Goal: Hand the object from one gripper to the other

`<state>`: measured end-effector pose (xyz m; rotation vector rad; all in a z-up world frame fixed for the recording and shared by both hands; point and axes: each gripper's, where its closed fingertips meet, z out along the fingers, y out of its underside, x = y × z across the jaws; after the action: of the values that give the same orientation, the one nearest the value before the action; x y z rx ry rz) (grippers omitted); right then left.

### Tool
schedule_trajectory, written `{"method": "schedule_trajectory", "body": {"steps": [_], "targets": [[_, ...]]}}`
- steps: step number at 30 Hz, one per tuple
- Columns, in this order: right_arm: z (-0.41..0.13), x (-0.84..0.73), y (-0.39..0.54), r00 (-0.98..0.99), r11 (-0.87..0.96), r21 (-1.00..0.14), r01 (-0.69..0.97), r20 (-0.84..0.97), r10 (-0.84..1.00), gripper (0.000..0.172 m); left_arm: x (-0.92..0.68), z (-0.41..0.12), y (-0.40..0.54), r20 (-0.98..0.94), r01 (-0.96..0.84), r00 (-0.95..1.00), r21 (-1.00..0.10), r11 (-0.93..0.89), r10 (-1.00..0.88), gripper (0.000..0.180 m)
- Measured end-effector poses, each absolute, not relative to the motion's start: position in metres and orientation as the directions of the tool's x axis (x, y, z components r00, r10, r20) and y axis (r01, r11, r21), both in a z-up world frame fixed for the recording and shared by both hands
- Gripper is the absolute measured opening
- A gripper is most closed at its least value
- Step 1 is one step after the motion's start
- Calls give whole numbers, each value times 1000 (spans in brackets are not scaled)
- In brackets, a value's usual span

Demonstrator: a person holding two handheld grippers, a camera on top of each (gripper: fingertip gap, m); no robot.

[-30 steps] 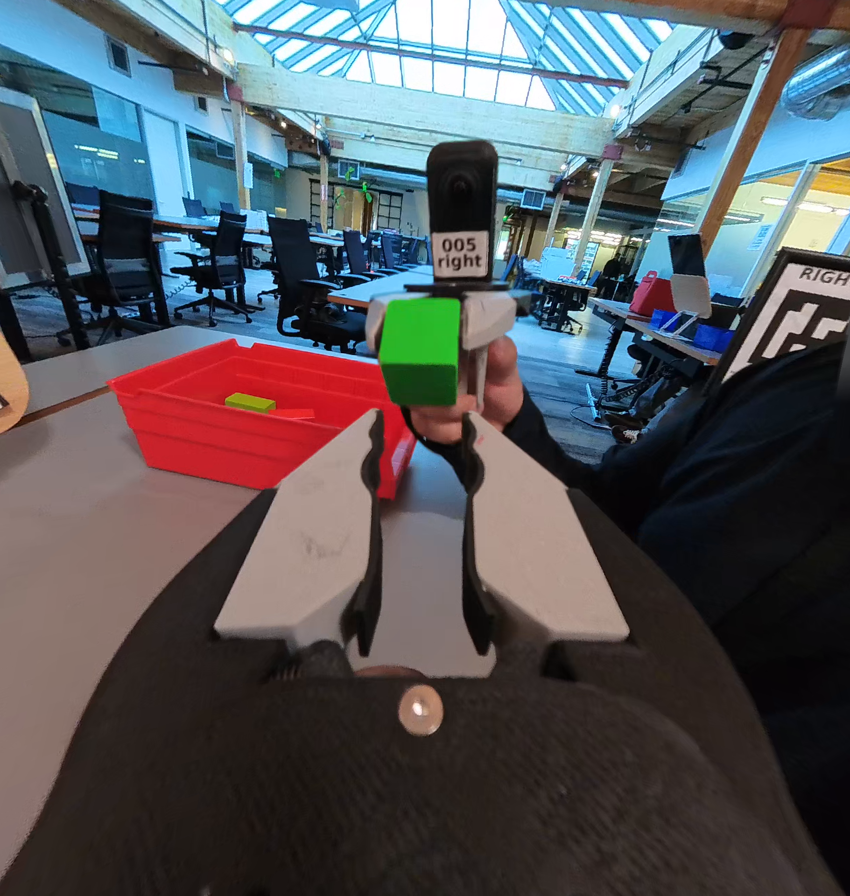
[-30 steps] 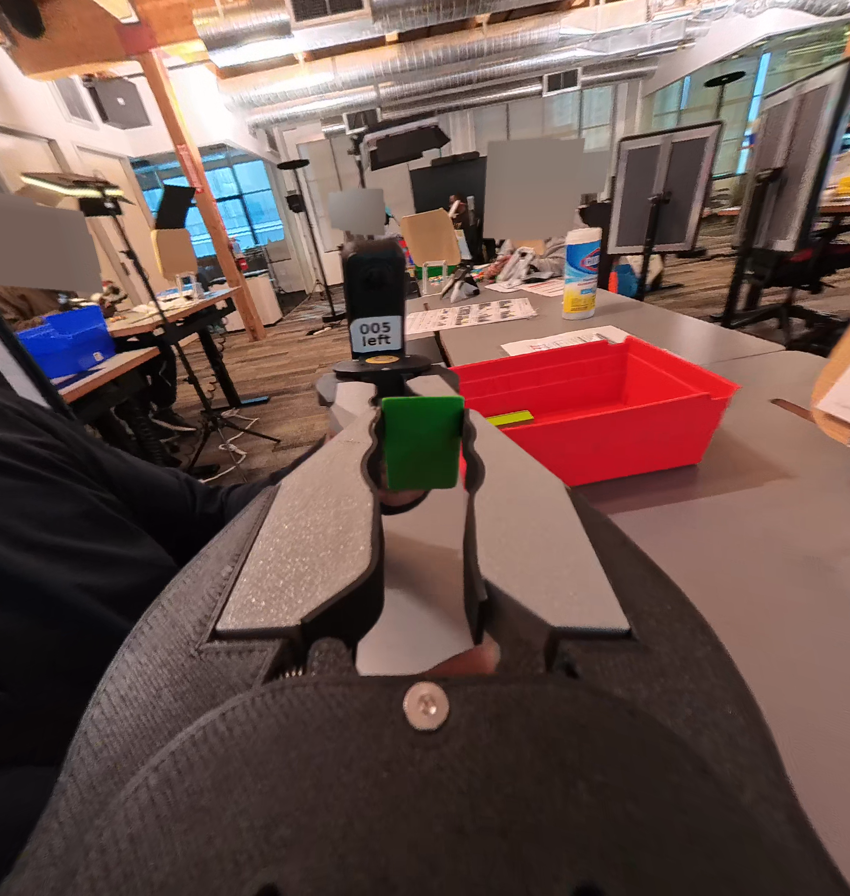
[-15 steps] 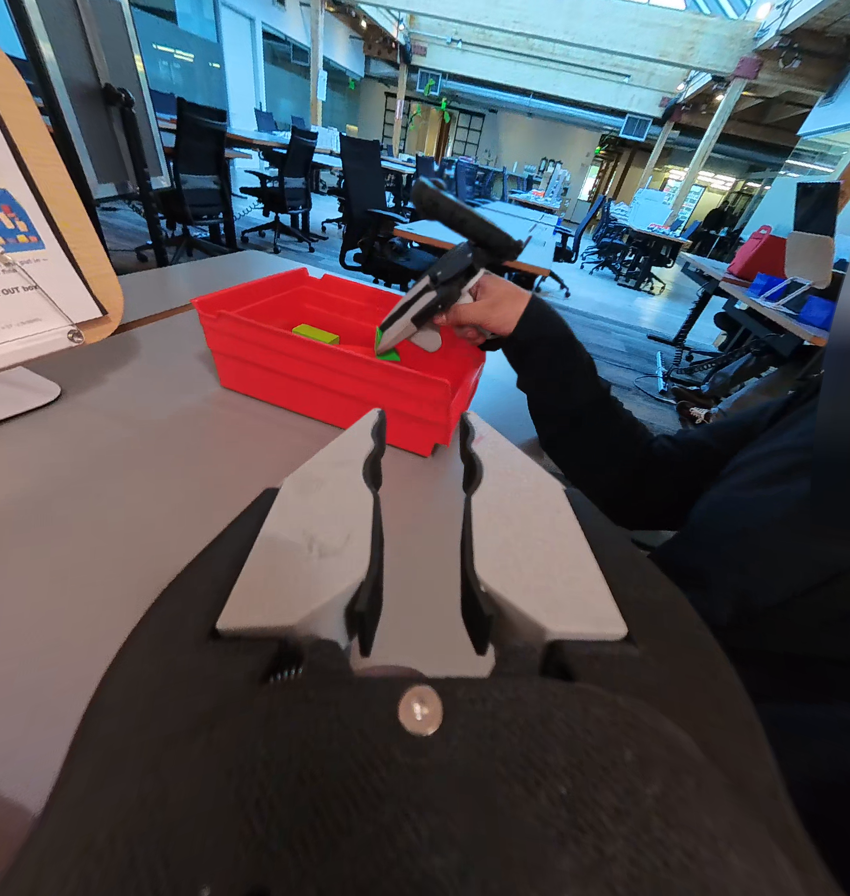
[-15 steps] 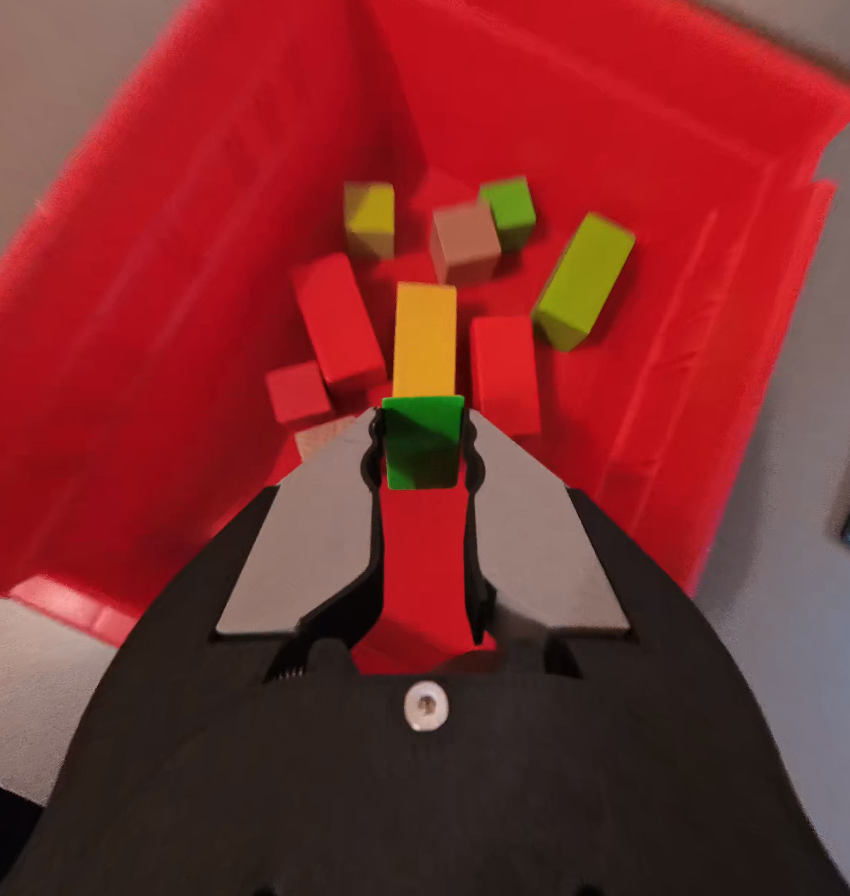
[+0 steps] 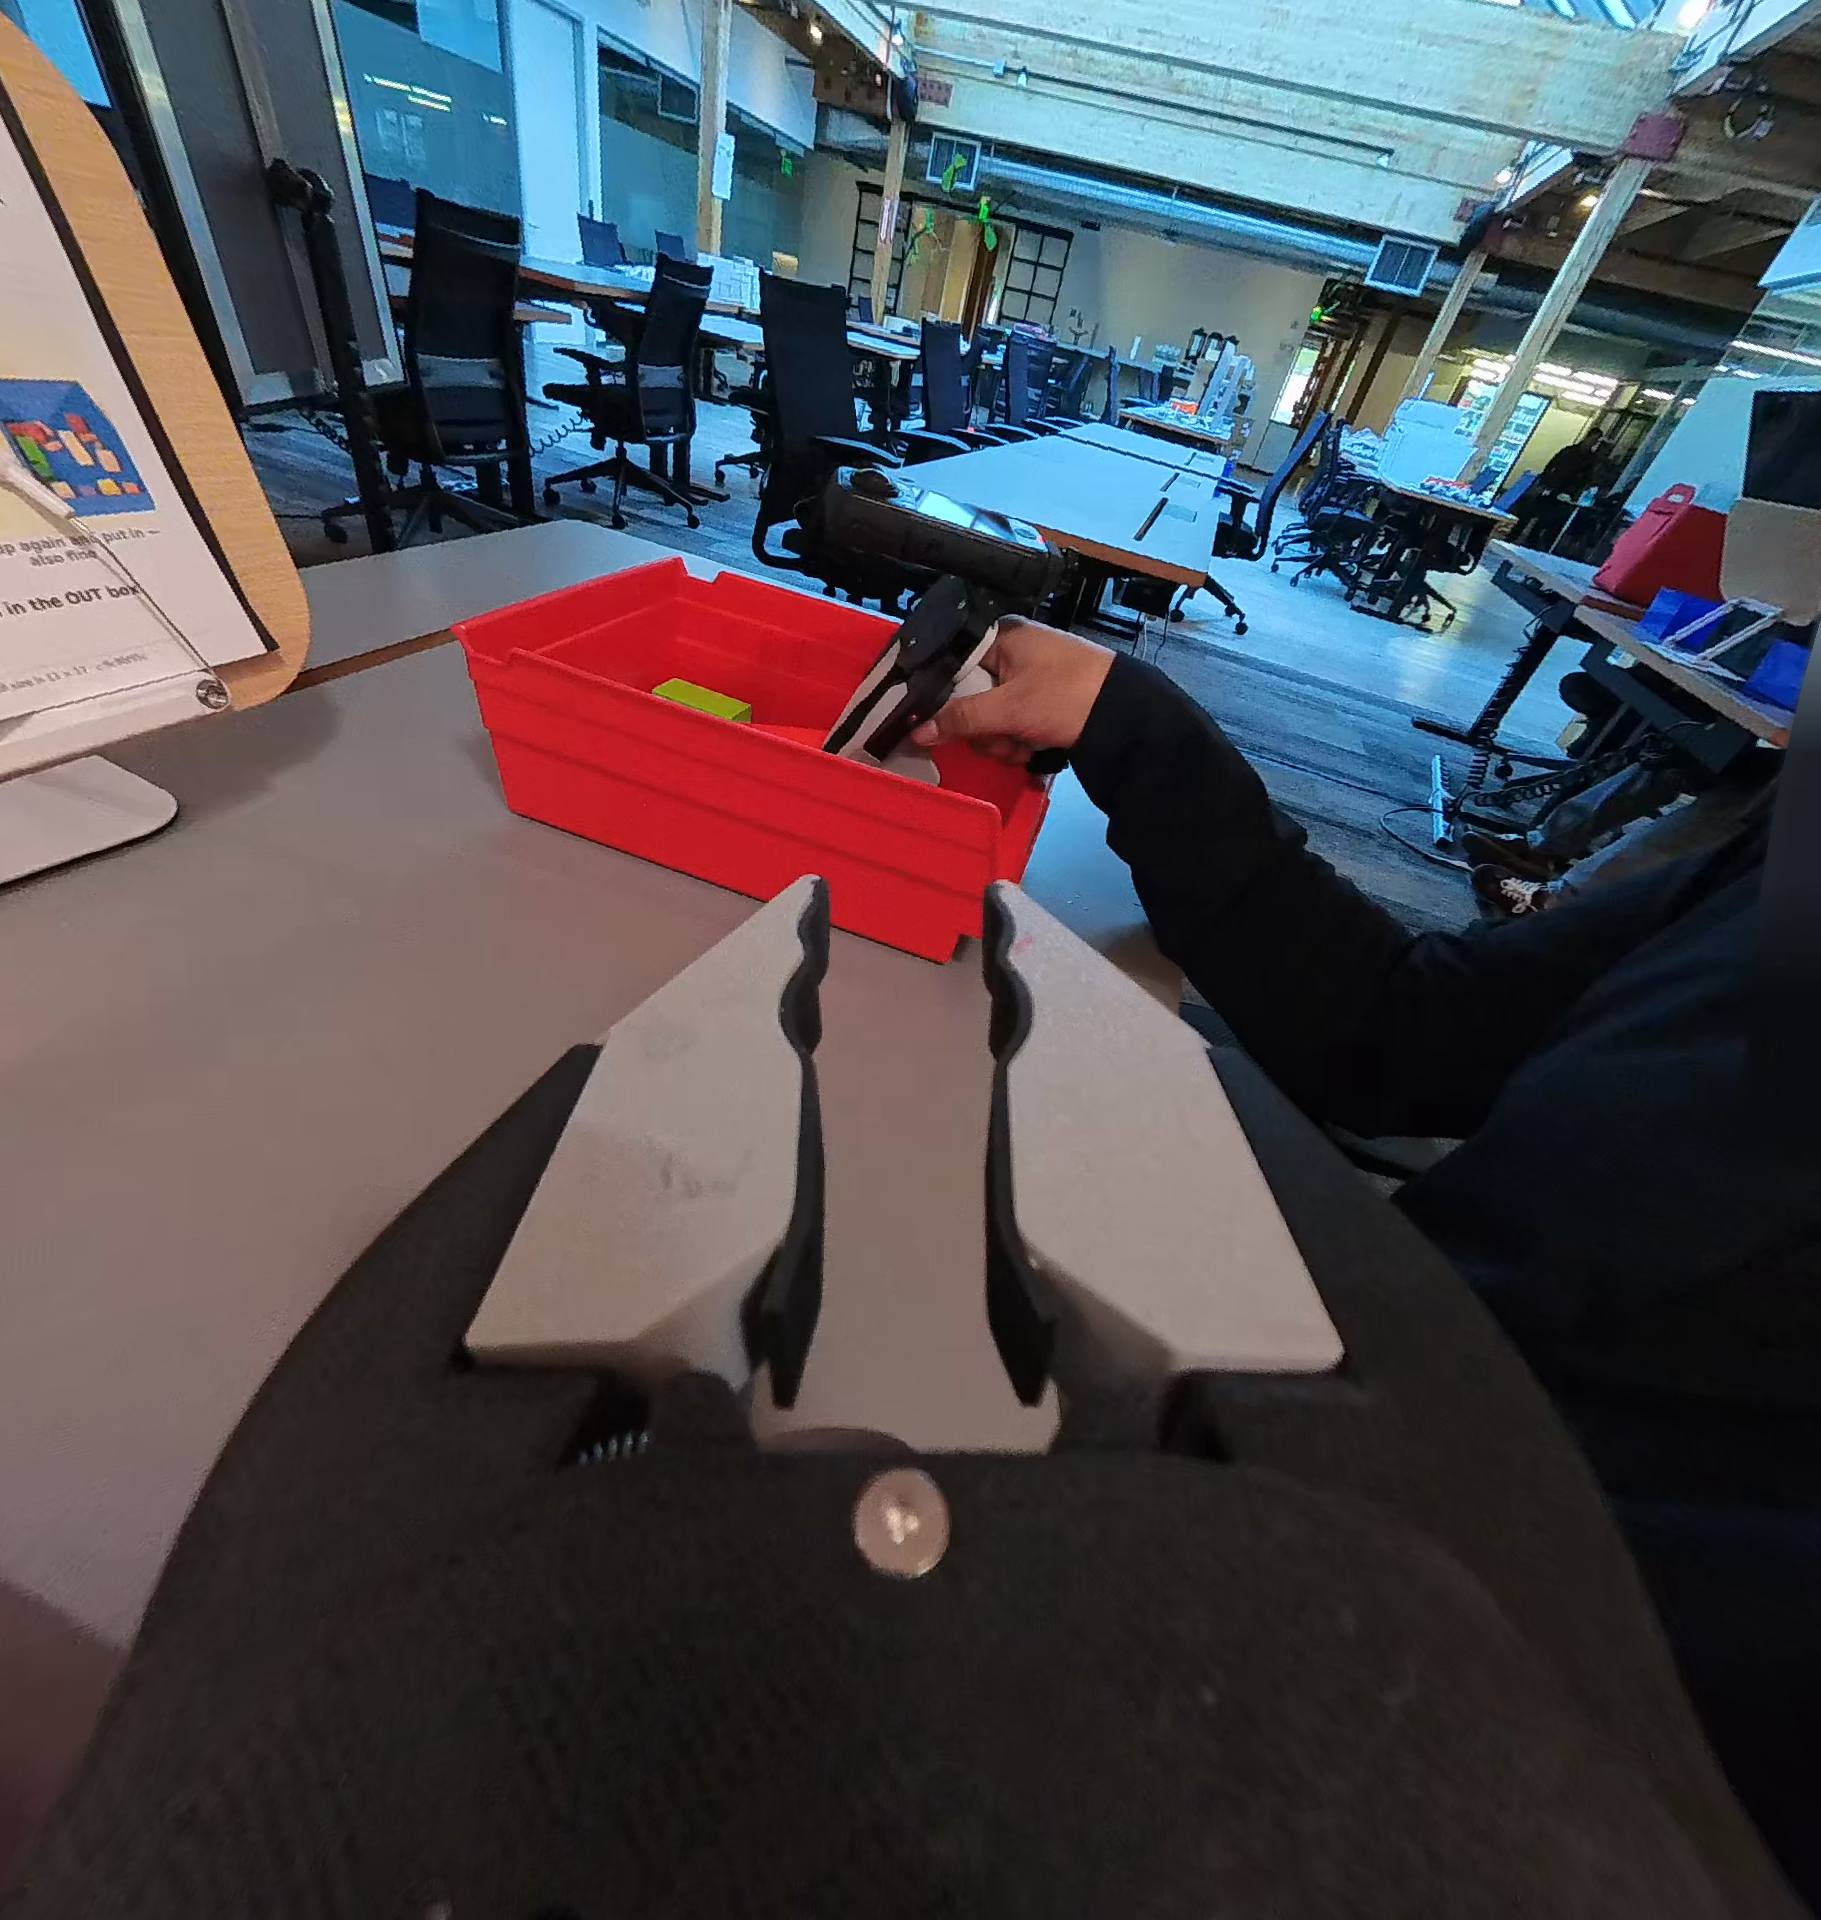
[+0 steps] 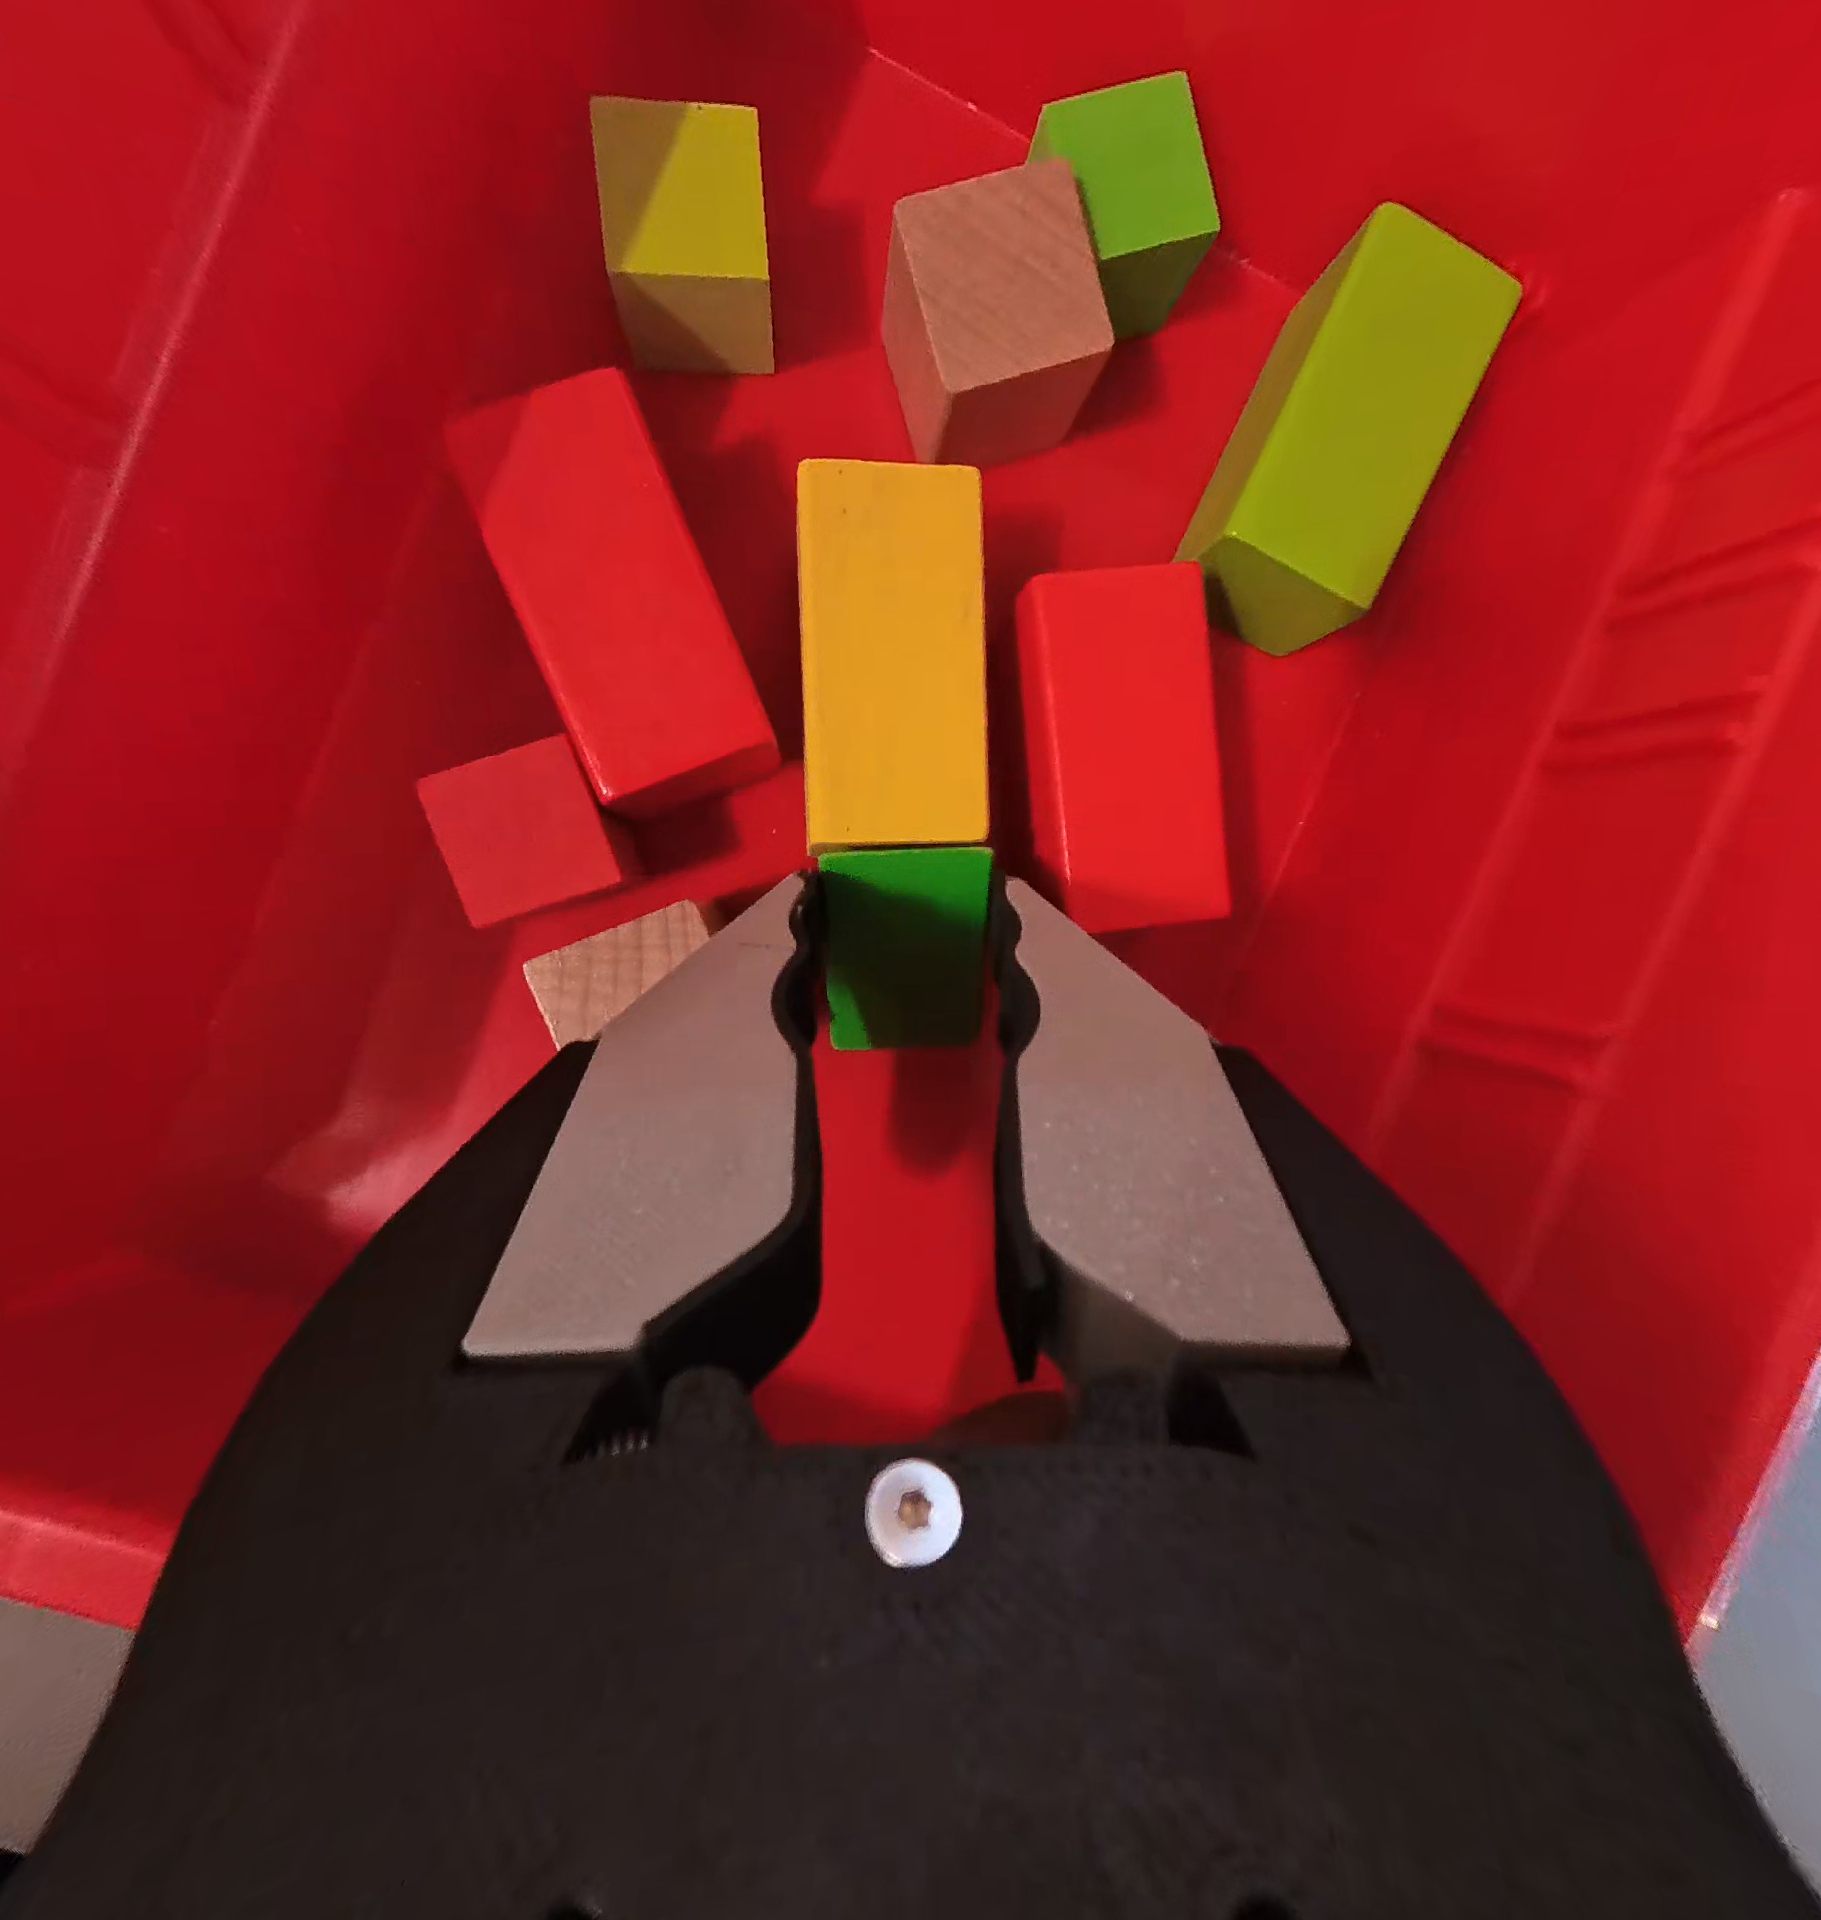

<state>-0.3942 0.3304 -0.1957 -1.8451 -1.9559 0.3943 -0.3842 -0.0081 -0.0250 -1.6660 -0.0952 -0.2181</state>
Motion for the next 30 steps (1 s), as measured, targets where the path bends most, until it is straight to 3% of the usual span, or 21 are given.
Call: {"method": "schedule_trajectory", "body": {"steps": [7, 13, 15, 18, 23, 30], "targets": [[-196, -393, 329, -13, 41, -490, 871, 61, 998, 29, -383, -28, -7, 194, 185, 979, -975, -123, -63, 25], [-189, -395, 314, 31, -138, -524, 841, -207, 978, 29, -383, -28, -7, 197, 188, 979, -974, -127, -61, 24], [-193, -394, 324, 80, -174, -509, 843, -203, 976, 30, -384, -29, -8, 197, 188, 978, -973, -131, -60, 24], [-199, -391, 329, 111, -169, -474, 864, -147, 983, 46, -384, -29, -8, 198, 189, 979, -973, -135, -57, 25], [-189, -392, 343, 146, -138, -508, 850, -23, 989, 43, -384, -31, -9, 199, 189, 979, -971, -145, -53, 25], [-179, -390, 337, 106, -101, -531, 841, -22, 994, 45, -385, -32, -9, 200, 191, 978, -970, -150, -51, 25]]}}
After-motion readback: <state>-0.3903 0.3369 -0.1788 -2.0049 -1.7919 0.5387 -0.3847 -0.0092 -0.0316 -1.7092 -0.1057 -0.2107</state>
